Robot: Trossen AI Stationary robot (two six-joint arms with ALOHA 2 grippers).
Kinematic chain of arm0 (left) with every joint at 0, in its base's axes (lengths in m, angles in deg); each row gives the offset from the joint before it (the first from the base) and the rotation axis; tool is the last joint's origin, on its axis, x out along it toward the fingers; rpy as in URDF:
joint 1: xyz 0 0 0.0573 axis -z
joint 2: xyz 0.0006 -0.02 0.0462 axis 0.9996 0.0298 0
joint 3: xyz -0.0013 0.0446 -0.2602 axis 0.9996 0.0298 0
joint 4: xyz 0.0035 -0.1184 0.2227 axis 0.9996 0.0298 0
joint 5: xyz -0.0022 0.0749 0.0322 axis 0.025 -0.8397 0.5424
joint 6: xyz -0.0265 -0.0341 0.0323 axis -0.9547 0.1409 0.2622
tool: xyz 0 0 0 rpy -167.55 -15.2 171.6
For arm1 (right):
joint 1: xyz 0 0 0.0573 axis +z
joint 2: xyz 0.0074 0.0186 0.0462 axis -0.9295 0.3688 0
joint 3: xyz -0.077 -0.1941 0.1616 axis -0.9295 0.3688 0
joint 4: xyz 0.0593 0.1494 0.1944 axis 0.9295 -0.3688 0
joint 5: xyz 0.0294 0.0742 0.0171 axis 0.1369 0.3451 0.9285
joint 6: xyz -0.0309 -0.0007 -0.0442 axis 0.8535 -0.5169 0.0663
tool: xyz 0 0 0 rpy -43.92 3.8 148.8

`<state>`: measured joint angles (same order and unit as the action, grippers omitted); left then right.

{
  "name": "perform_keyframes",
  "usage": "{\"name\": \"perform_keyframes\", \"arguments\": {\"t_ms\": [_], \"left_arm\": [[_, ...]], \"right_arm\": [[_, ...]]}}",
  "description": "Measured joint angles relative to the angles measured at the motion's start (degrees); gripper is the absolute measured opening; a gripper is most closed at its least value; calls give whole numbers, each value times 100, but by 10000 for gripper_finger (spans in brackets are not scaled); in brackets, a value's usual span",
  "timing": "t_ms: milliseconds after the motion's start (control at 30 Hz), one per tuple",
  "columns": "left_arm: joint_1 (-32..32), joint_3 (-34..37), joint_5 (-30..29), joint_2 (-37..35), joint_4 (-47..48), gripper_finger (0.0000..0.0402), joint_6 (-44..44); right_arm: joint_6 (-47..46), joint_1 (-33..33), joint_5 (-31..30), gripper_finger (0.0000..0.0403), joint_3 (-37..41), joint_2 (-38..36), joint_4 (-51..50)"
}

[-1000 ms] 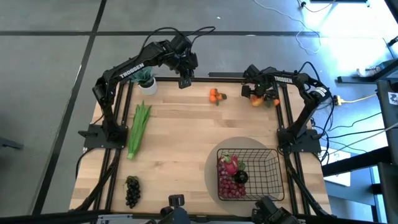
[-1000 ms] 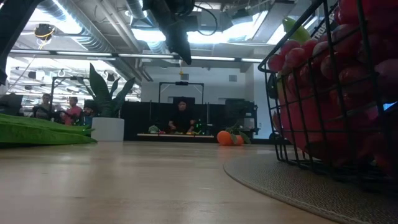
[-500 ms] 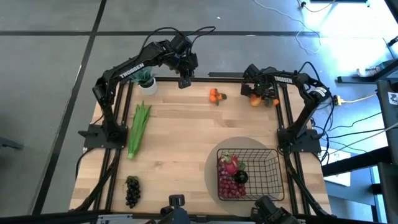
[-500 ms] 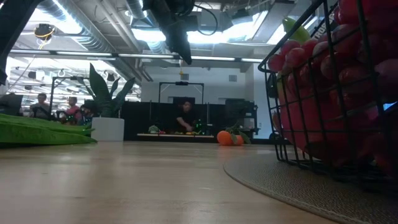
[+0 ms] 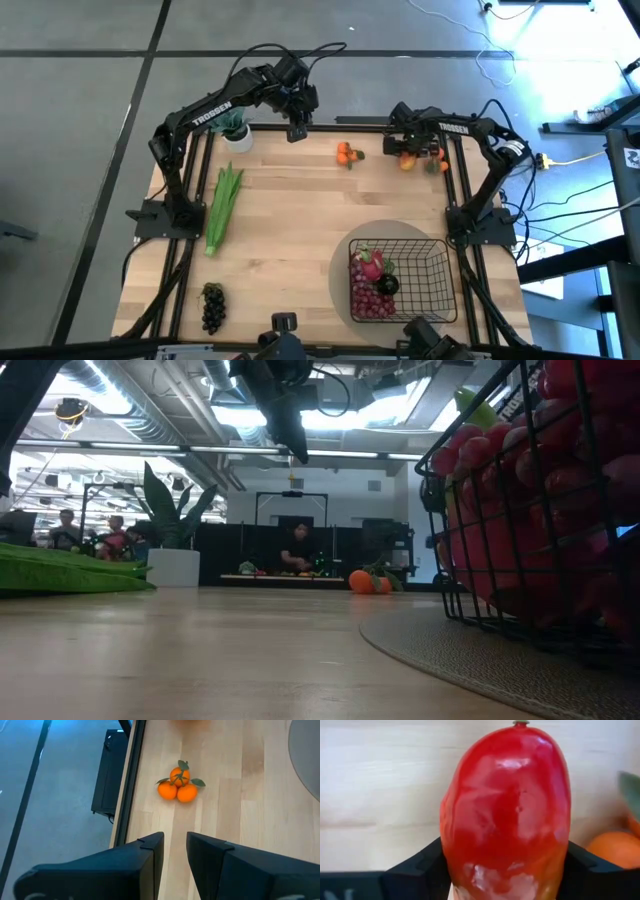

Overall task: Build produce basket
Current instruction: Put the red mango into the black wire basket

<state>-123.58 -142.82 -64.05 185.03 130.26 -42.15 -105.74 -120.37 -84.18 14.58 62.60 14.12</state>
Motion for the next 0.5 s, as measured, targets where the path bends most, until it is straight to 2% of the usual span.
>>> {"name": "perform_keyframes", "arguments": {"t_ms": [233,500], "left_arm": [[-1,0,-2,0,2,71,0],[-137,0,-2,0,11,71,0]], "right_arm": [[524,514,66,234,-746,0,-837],[929,1315,92,234,-2098,0,-2602]]}}
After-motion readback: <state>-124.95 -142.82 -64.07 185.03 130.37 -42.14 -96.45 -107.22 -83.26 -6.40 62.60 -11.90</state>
